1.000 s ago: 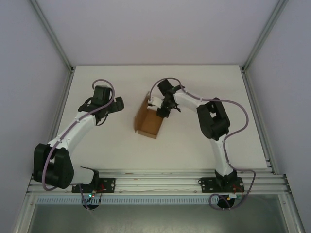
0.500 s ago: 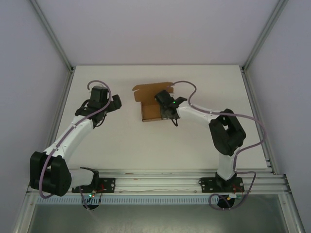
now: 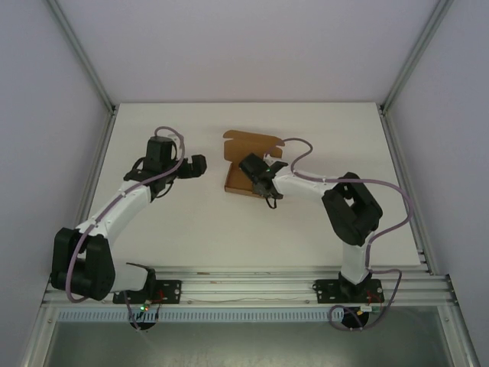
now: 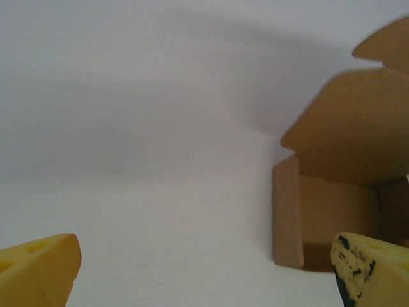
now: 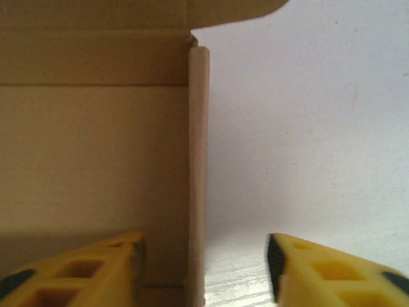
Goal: Assemble paper box
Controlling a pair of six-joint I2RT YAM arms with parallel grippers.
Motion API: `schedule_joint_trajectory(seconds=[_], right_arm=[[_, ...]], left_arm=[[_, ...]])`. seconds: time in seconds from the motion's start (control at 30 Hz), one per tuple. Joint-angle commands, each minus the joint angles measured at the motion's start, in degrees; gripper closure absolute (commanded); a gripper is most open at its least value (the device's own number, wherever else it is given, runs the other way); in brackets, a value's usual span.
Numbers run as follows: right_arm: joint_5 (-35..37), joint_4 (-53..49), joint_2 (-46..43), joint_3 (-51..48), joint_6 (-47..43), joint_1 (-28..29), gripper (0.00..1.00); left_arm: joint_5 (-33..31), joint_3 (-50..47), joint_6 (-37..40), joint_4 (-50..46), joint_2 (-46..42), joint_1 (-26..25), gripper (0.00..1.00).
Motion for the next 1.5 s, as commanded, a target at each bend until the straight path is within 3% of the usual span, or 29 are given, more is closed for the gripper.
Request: schedule_joint_trajectory(seconds=[0.0,0.1,0.2,0.37,0.47,0.63,0.73,0.87,0.93,1.17,1.37,1.43,1.47], right_arm=[[2.1,-0.4,-4.2,0.4,-3.0,0.2,0.32],[3.6,-1.2,-7.3,1.8,-10.5,-1.2,0.21],[-0.2,1.2,-11.0,1.8,-22.7,-4.9,0.08],[-15.1,0.8,-12.9,5.0,-45.7,-11.8,0.07],[-18.5,0.6,-11.5,6.6,-56.7,-13.7,0.07],[-24.7,-5.5,-4.7,15.9,-65.4,-18.3,0.08],[-27.4,-11.6,0.4,22.6,-68.7,-19.9,0.15],[-28.6,-16.4,3.7,26.2,-71.1,-20.3,0.31],[-28.2,-16.6,4.0,26.2,-71.2,-20.4,0.39],[-29.3,-13.8,3.8,24.3,-71.3,-20.6,0.54],[-29.6,-15.7,4.8,25.5,-71.8,-20.6,0.83],[-28.2,-16.0,4.9,25.7,-71.3,-20.6,0.88],[-27.6,-16.0,4.8,25.9,-70.8,-20.7,0.91]], left_arm=[[7.8,4.0,8.2,1.7,3.0,-0.1,0.0],[11.8,8.6,15.3,0.6,7.0,-0.6,0.0],[17.0,14.4,23.4,-2.3,11.8,-0.5,0.0],[25.8,27.8,40.2,-15.2,21.9,-0.6,0.0],[29.1,36.4,48.5,-23.8,28.4,-0.7,0.0],[30.0,50.4,57.7,-36.3,37.8,-0.8,0.0],[30.1,56.5,61.0,-41.4,41.8,-1.4,0.02],[26.2,60.7,62.7,-43.6,45.8,-2.9,0.17],[25.7,62.4,63.5,-44.8,47.3,-3.6,0.27],[25.6,65.7,62.9,-44.6,49.7,-4.9,0.56],[24.7,65.4,60.6,-42.6,49.3,-5.2,0.79],[24.6,65.0,58.4,-41.4,49.1,-5.4,0.97],[24.2,64.5,57.3,-40.5,48.7,-5.4,1.0]])
